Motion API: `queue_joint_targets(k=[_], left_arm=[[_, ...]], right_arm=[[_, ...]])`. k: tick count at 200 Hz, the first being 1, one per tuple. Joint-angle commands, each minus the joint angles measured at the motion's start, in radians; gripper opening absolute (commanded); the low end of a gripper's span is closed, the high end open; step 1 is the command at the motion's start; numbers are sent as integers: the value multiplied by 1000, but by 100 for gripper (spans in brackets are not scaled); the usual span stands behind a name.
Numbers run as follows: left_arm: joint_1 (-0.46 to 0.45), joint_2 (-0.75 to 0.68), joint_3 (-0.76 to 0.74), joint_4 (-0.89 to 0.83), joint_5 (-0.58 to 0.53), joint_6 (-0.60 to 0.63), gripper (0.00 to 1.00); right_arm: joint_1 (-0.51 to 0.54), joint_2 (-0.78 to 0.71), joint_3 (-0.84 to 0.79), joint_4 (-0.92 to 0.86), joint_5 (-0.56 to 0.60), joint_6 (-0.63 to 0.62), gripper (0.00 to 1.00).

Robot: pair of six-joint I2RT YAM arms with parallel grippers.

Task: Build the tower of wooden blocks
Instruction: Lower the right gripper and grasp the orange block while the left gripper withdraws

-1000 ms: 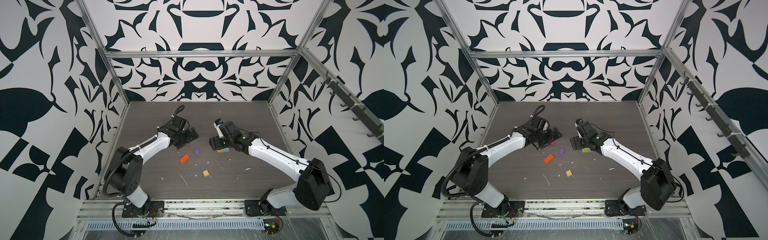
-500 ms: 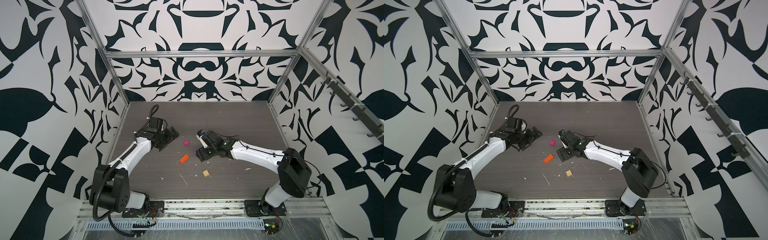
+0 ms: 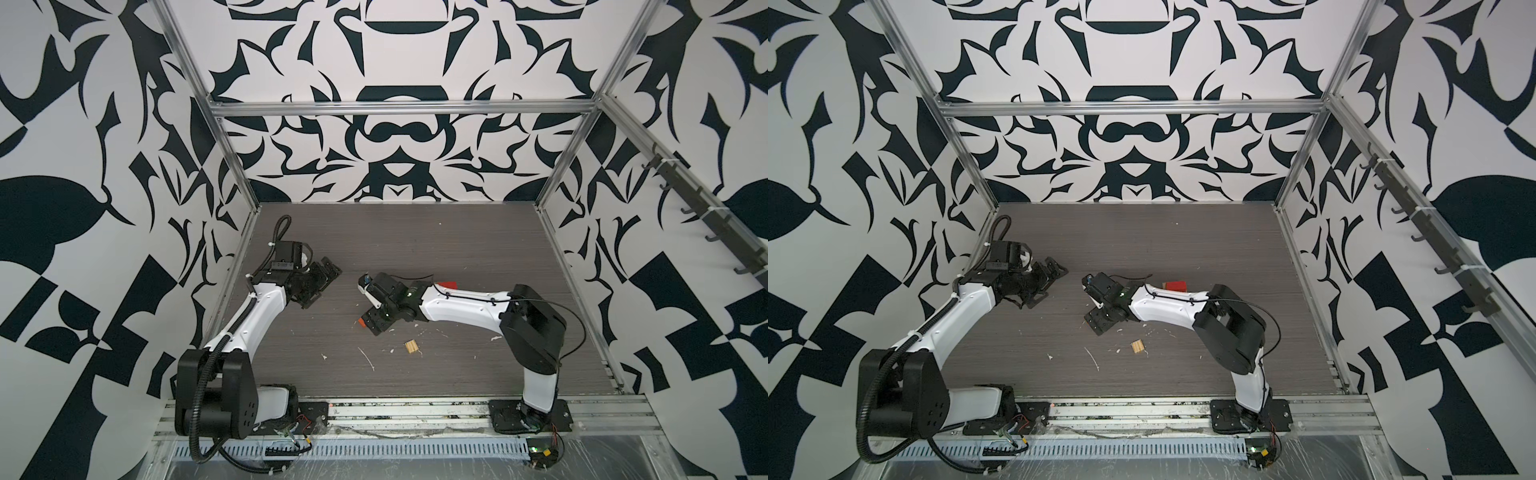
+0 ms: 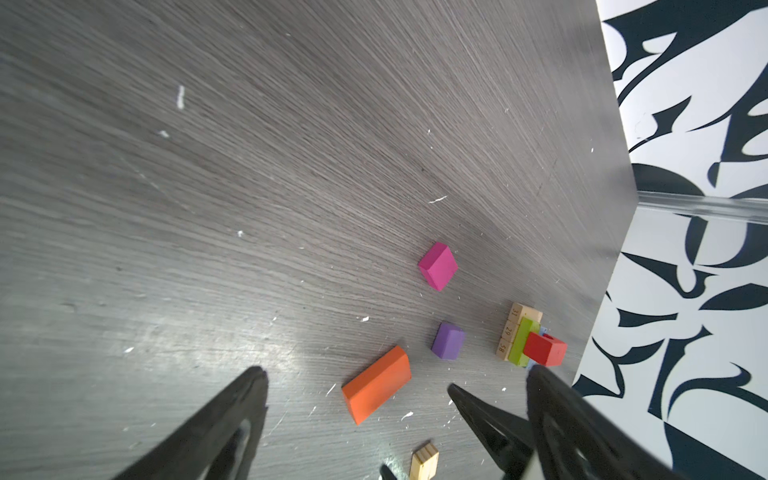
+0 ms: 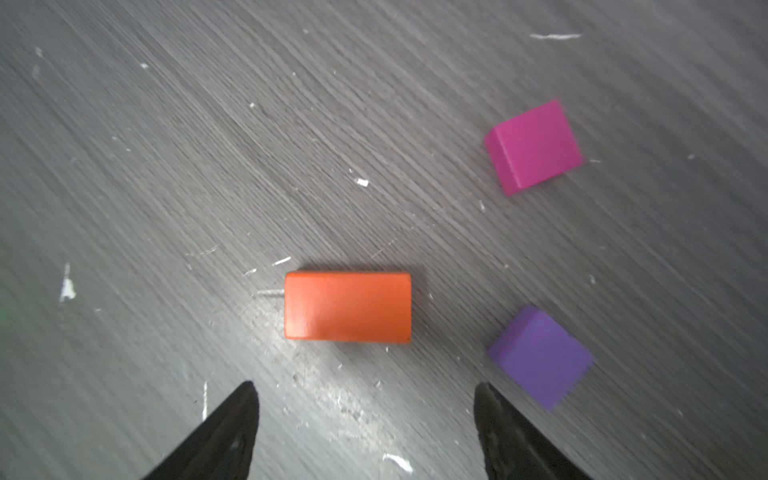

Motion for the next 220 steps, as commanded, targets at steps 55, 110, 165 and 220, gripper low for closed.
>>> queue_joint_targets(k=[55,110,165,220], left_arm=[[26,-64,-43,-31,44,25,99],[31,-68,-52,-24,51,21,99],[31,-63,-55,-16,58,17,99],[31,-58,-61,-10,67,16,99]], right_arm=[[18,115,140,-20,-10,-35,79],[30,152,152,-27,31,-32,74],[47,157,154,-38,80,-37,66],[47,133,150,-42,107,-28,58]])
